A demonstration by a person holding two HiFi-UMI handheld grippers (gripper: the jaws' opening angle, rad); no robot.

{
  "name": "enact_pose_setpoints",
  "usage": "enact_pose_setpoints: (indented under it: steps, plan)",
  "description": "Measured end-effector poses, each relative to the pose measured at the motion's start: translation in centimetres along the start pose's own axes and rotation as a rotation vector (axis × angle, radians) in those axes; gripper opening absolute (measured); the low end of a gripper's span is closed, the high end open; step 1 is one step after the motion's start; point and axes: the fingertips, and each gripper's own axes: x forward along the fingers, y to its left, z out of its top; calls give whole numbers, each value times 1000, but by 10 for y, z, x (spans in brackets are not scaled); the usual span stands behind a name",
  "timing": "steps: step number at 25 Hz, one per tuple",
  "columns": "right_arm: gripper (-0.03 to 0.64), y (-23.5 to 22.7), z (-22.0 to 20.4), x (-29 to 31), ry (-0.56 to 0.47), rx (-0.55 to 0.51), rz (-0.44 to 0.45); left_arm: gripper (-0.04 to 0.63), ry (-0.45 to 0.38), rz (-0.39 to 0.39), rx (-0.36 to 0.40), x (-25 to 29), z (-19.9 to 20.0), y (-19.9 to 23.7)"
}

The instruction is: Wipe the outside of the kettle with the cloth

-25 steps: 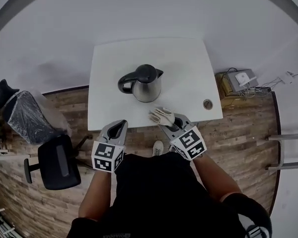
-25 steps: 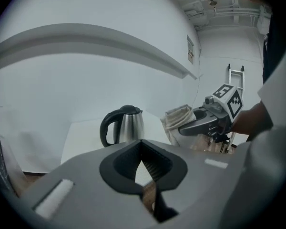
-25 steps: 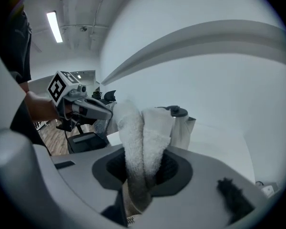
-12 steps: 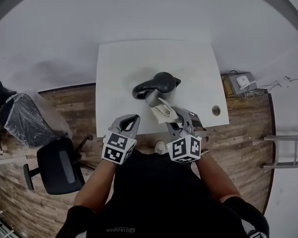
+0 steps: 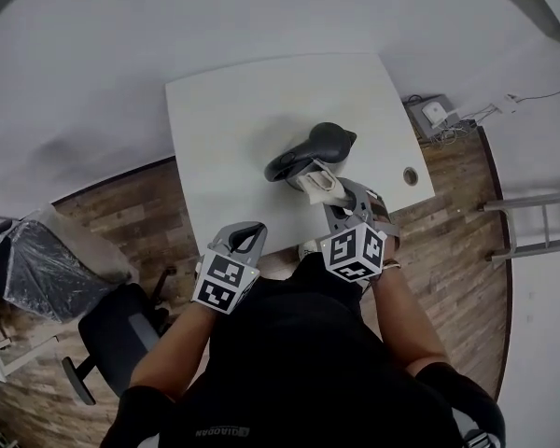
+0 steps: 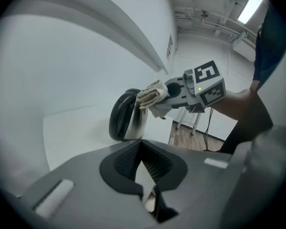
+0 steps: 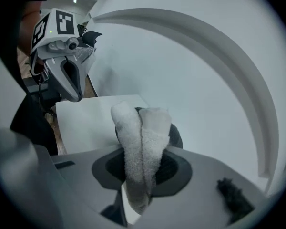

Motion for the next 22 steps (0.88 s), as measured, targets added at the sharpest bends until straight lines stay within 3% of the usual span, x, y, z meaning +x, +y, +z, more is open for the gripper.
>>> enact_pose_setpoints:
  steps: [3, 8, 13, 17, 22]
  plan:
    - [100, 20, -9, 8, 39, -11, 47, 8, 4, -12, 8, 3, -4, 7]
    - [100, 59, -25, 35, 72, -61, 145, 8, -41, 18, -74, 11, 4, 19]
    - [100, 91, -41, 69, 104, -74, 214, 8, 28, -16, -47, 14, -19, 7]
    - [100, 100, -47, 84, 128, -91, 240, 8, 21, -31, -80, 21, -17, -3]
    - [100, 112, -50, 88, 135, -108, 284, 8, 34, -58, -26, 26, -10, -17]
